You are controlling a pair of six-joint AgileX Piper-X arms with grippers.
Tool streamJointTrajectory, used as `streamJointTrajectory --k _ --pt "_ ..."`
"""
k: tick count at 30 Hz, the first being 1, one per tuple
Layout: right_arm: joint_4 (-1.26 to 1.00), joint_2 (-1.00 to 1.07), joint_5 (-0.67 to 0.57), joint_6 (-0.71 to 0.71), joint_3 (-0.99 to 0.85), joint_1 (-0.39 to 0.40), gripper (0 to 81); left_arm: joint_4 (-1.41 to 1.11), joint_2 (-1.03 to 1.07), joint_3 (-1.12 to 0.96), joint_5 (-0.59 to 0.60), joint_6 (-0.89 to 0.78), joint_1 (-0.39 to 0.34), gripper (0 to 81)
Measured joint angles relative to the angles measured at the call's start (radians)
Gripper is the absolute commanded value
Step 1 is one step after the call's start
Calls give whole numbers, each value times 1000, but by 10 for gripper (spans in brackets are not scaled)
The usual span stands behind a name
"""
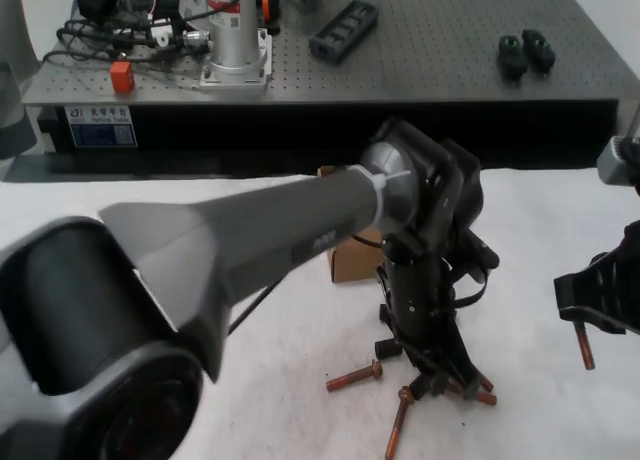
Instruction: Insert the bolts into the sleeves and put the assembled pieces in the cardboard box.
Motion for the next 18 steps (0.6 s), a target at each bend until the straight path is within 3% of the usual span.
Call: streamJointTrajectory --k 7,9,10,12,14,18 --pt "0 0 0 0 0 0 1 4 21 -10 -39 0 -2 314" --pt "-1 79 -26 2 -14 -84 1 0 32 -13 -37 0 -2 314" --pt "-2 69 36 9 14 -61 1 0 32 -13 -39 0 -2 314" --pt "7 30 -7 7 14 -12 1 0 32 -14 -48 0 -4 309" --pt "5 1 -9 7 9 -7 1 0 32 -14 -48 0 -2 259" --pt "-6 -5 -8 7 8 -5 1 2 32 -14 -51 0 -2 29"
